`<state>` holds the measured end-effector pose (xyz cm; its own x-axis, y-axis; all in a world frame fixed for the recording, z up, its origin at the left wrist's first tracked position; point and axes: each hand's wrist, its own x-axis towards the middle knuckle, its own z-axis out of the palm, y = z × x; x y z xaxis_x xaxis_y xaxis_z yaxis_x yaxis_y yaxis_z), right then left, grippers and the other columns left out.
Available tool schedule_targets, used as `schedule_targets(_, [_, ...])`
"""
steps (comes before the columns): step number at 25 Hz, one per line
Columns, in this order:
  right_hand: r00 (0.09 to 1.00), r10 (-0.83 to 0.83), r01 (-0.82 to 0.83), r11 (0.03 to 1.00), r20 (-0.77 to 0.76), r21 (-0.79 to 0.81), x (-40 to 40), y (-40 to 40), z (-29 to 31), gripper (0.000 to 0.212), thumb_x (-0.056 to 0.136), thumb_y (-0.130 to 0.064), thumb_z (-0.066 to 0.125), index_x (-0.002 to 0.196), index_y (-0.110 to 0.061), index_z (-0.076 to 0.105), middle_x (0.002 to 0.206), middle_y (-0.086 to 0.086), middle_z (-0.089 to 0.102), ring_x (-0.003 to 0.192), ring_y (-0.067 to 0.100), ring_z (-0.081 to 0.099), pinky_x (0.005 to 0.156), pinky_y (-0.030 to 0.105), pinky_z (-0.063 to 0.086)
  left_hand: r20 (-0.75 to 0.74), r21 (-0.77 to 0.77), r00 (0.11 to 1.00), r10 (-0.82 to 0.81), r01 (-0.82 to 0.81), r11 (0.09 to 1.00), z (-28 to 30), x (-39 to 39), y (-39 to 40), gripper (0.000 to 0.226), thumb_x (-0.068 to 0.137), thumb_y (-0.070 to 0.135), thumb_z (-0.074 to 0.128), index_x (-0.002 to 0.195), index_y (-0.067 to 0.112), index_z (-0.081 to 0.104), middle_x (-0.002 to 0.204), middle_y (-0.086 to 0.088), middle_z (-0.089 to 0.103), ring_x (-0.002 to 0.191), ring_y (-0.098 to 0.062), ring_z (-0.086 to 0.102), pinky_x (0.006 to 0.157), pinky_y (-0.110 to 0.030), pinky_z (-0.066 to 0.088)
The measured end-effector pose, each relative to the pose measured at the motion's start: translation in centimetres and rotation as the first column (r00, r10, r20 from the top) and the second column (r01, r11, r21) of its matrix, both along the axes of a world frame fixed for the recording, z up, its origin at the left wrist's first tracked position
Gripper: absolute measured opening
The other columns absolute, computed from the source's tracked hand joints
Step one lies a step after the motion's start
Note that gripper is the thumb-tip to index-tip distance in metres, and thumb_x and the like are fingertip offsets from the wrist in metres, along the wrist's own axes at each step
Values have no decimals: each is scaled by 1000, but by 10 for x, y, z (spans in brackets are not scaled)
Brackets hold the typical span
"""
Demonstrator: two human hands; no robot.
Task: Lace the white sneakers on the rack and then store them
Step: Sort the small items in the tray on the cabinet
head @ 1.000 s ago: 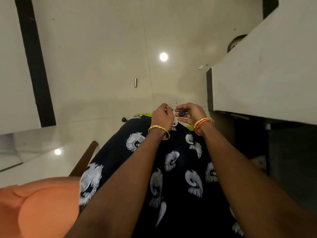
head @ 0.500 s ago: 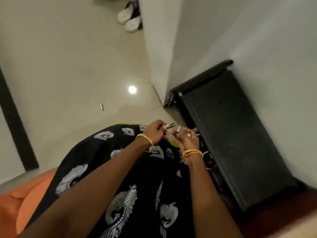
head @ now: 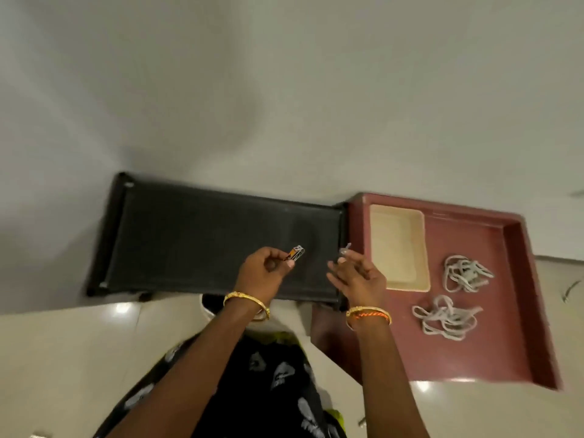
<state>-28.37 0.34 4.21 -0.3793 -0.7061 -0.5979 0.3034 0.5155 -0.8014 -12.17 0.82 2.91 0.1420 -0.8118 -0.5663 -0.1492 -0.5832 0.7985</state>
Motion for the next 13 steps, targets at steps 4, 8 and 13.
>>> schedule_targets(4, [942,-179,186,982,-283,0,-92,-22,-13,24,84,8,60,77,-15,63,78,5,65,70,13,62,48,16,51,-20,-33,991,-136,135,990,4,-92,-49,8,78,17,75,84,14,70,78,1,67,70,-10,60,63,-16,46])
schedule_targets(8, [927,-108,150,985,-358,90,-153,-56,-48,11,84,9,61,85,-2,63,73,7,60,63,15,57,49,13,52,-68,98,988,-136,142,985,-8,-182,-97,16,82,21,72,92,9,72,80,-1,67,65,-9,60,67,-22,47])
schedule_targets(13, [912,86,-20,986,-402,165,-172,-93,-79,12,82,8,61,85,-3,64,84,16,65,65,25,60,77,44,56,282,99,936,-210,189,977,-37,-231,-137,16,87,29,65,92,15,71,96,-6,70,91,-26,65,72,-30,50])
